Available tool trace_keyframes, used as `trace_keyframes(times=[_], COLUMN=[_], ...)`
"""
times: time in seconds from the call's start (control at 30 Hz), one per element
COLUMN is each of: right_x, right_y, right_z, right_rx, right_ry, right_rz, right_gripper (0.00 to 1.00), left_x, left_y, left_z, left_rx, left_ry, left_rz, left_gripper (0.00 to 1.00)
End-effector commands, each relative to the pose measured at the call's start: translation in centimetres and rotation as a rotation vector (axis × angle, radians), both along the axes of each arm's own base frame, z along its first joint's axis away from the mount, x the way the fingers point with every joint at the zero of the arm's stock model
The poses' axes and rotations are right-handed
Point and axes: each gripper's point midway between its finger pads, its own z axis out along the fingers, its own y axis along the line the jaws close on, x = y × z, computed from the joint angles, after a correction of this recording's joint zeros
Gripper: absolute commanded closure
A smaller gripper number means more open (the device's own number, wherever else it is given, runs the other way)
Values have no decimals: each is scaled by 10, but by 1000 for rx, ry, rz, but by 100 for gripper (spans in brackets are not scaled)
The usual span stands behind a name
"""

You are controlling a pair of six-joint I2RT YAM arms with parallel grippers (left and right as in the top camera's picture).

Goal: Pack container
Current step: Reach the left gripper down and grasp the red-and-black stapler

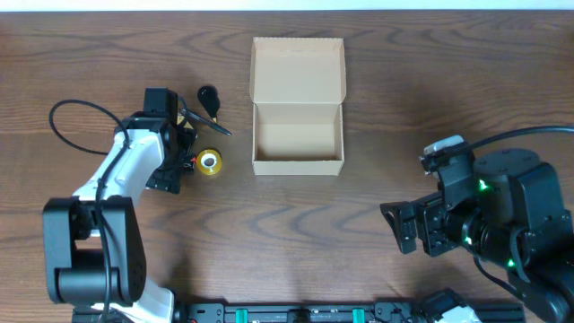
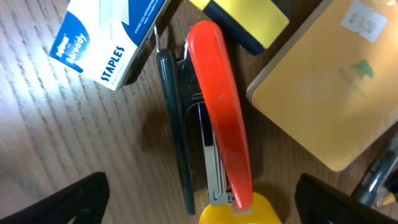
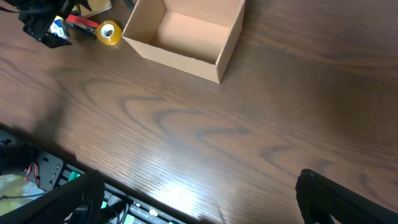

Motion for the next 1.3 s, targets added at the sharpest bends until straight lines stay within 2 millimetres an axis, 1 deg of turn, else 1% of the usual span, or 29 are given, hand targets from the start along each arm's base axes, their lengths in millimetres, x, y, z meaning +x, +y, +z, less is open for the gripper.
trace_keyframes(times=[0.0,0.13,0.2,0.37,0.43,0.47,0.63,0.73,0.77,0.8,0.93,0.97,1.07,1.13,1.17,1.27], right_x=[1,1,1,1,1,1,1,1,1,1,1,1,1,1,1,1], right_y=[-1,-1,-1,-1,-1,-1,-1,-1,-1,-1,-1,-1,-1,-1,-1,-1], right_z=[4,4,4,4,4,4,4,4,4,4,4,4,4,4,4,4], right_rx=[1,1,1,1,1,1,1,1,1,1,1,1,1,1,1,1], right_ry=[-16,-16,-16,-16,-16,-16,-16,-16,-16,-16,-16,-16,-16,-16,-16,-16], right_rz=[2,2,2,2,2,2,2,2,2,2,2,2,2,2,2,2], right_gripper=[1,1,1,1,1,1,1,1,1,1,1,1,1,1,1,1], left_x=[6,10,14,14,13,13,11,11,11,11,11,11,12,12,12,13], left_y=[6,6,6,8,10,10,13,12,12,12,12,11,9,7,4,-3], left_z=[-3,-11,-14,-22,-23,-23,-23,-23,-23,-23,-23,-23,-23,-23,-23,-21], left_rx=[30,30,29,17,16,16,9,7,7,7,6,1,-9,-26,-39,-79], left_ry=[3,3,-7,6,8,8,15,15,15,15,15,16,15,16,15,14], left_rz=[22,22,23,56,61,64,72,72,72,72,72,71,69,67,65,59], left_gripper=[7,8,10,21,25,29,46,52,55,61,74,77,82,89,94,94])
